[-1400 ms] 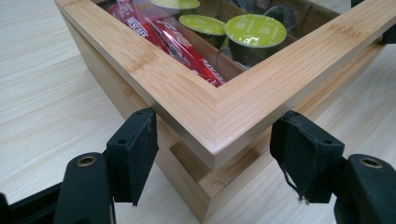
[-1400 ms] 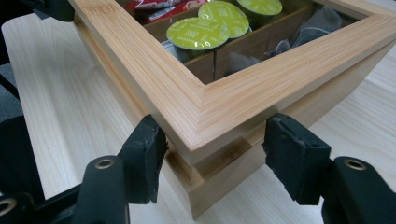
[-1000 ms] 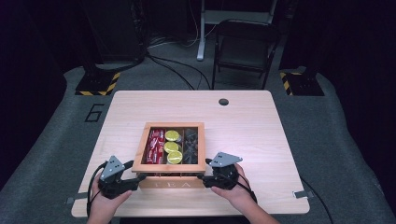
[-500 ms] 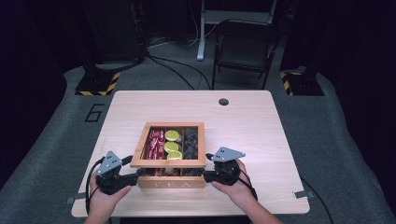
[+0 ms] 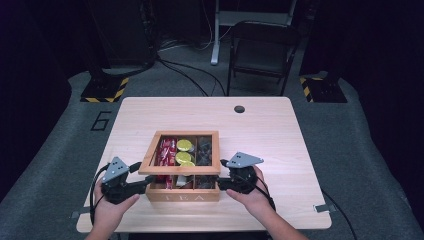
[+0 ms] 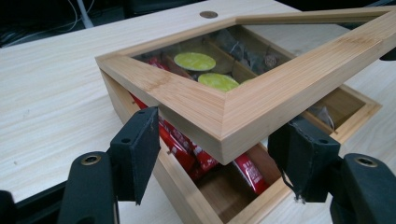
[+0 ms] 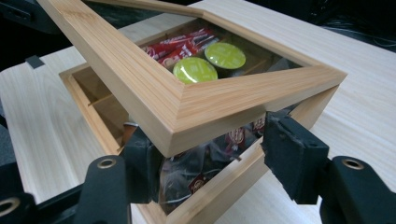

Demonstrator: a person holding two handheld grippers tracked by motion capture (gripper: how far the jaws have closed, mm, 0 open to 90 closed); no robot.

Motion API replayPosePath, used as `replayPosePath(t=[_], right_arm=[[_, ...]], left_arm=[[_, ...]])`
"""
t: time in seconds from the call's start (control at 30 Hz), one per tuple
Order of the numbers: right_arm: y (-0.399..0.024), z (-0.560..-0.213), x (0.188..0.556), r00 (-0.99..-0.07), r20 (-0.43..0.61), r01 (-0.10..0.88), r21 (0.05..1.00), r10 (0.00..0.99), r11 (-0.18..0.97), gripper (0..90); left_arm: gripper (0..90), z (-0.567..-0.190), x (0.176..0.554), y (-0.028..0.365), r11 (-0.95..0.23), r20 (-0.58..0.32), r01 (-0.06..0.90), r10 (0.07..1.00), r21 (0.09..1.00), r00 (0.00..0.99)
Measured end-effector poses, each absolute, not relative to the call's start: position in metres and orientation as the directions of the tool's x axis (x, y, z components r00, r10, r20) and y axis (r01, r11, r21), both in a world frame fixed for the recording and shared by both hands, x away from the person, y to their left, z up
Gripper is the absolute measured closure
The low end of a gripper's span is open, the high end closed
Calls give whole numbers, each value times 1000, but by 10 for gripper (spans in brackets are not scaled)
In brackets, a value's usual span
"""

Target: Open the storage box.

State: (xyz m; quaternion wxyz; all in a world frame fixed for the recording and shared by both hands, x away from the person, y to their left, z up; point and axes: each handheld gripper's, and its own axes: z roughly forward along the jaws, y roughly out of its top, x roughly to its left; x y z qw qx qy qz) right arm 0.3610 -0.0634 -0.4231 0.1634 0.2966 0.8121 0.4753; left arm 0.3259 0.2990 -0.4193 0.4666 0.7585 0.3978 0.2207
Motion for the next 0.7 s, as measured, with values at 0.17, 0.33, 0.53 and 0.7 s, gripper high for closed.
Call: replayPosePath(t=[0.17, 0.33, 0.53, 0.7], right_arm=[[-63, -416, 365, -760, 14, 320, 878, 650, 356, 399], [-61, -409, 368, -746, 22, 323, 886, 665, 333, 399], [-61, -402, 373, -747, 31, 327, 887, 664, 326, 399], [-60, -398, 375, -741, 32, 329, 888, 670, 322, 399]], left_arm=[[346, -410, 330, 299, -245, -28, 383, 811, 890, 584], [349, -403, 333, 299, -232, -33, 376, 814, 897, 580], [350, -398, 337, 300, -224, -47, 381, 809, 897, 586], [350, -393, 341, 300, -217, -50, 378, 810, 900, 584]])
